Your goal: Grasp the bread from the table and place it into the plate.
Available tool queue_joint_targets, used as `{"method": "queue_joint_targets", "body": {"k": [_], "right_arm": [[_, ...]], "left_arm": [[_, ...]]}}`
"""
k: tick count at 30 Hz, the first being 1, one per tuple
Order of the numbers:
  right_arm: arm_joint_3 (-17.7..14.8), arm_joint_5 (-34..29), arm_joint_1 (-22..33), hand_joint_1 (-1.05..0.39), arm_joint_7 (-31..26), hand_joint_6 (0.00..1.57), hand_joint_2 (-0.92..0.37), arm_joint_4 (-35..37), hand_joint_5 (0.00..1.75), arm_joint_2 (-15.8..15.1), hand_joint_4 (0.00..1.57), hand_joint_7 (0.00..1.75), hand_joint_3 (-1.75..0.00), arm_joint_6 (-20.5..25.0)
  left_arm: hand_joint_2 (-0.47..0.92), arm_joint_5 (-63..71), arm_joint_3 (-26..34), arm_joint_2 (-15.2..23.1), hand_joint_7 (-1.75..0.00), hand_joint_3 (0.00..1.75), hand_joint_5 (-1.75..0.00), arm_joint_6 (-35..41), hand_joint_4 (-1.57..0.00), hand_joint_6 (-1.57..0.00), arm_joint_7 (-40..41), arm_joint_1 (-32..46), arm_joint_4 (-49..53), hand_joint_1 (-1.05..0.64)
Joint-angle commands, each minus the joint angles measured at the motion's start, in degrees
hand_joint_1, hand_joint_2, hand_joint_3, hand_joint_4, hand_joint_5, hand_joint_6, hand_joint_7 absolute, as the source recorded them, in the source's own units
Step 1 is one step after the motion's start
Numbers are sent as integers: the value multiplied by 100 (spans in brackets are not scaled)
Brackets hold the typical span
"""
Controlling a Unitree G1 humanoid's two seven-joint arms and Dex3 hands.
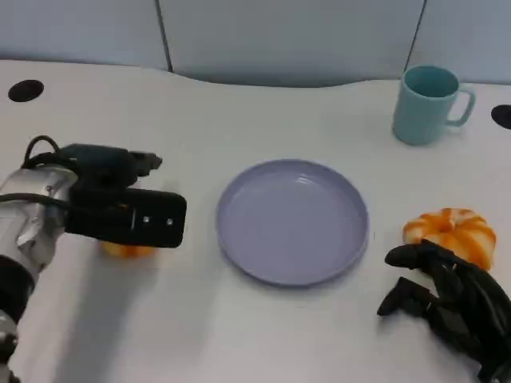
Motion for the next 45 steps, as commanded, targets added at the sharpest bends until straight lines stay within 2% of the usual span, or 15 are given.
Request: {"method": "queue_joint_targets", "body": {"k": [1,6,13,19,35,38,41,42,43,44,45], "right_arm": [[-3,26,174,-45,-83,67,-92,-108,140,-26,65,96,-15,165],[-31,79,232,-44,-68,66,-92,-205,140,-22,65,96,-15,234],[-16,104,244,-44,-78,66,-92,-231,140,-30,65,95,-15,258],[-31,174,470,-45,12,66,-92,-519,141,-127,64,96,-15,361],[-34,173,513,-45,-3,65,-92,-621,143,-124,63,97,-15,443],[-120,302,576,-47,138,66,-92,-660,142,-170,62,98,-14,446],[-131,324,587,-48,164,66,-92,-668,142,-177,62,98,-14,450],[-138,338,608,-48,181,66,-92,-688,142,-191,62,97,-14,469],[-144,349,624,-48,192,66,-92,-704,142,-201,62,97,-14,484],[-147,356,635,-48,200,65,-92,-716,142,-208,62,96,-14,495],[-149,362,639,-48,210,65,-92,-714,141,-211,62,96,-14,485]], "left_arm": [[89,-227,-132,-106,-1,0,-3,3,-10,-16,-85,-339,605,-79],[87,-407,-242,-290,-1,0,-3,35,-9,-17,-16,-570,1266,-77],[87,-506,-349,-306,0,0,-2,-16,-10,-17,53,-661,1457,-76],[84,-358,-655,-751,0,0,0,559,-4,-15,511,-815,2512,-69],[84,-453,-778,-790,0,0,0,568,-4,-15,604,-876,2663,-68],[87,-178,-1020,-921,-1,1,-3,479,-11,-19,1934,-415,2831,-57],[88,-152,-1082,-951,-1,1,-3,446,-12,-20,2199,-372,2913,-55],[89,-163,-1070,-917,-6,5,-10,155,-25,-31,2732,-252,2878,-48],[90,-172,-1064,-892,-10,14,-20,-69,-52,-57,3138,-163,2858,-33],[91,-178,-1064,-875,-11,20,-27,-228,-69,-74,3424,-105,2853,-24],[92,-203,-1046,-879,-12,22,-31,-317,-78,-82,3578,-68,2866,-22]]}}
